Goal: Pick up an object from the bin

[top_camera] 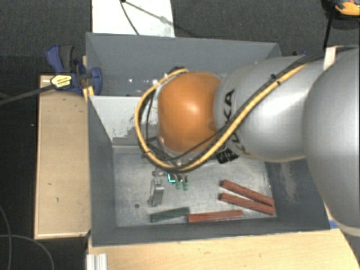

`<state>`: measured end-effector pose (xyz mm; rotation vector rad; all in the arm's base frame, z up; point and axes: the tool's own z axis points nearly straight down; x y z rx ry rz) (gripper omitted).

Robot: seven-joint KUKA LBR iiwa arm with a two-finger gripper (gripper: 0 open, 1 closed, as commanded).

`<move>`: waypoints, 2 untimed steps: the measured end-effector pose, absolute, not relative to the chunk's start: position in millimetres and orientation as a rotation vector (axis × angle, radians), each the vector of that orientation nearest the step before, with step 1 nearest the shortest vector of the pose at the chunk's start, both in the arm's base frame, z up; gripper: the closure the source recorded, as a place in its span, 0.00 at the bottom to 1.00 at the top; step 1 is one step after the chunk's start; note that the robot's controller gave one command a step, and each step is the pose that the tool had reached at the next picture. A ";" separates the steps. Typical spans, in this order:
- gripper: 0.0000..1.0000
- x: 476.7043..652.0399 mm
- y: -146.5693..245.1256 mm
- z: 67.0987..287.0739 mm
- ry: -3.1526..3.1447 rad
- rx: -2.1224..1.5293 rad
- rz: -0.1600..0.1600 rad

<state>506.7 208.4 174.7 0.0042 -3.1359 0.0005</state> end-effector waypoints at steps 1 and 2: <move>0.00 508.9 207.5 178.4 -3.143 -0.004 -0.002; 0.00 495.8 181.3 131.6 -3.140 0.183 -0.003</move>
Offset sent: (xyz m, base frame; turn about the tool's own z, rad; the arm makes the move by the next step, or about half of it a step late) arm -0.0286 -0.0618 -0.1047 -0.2568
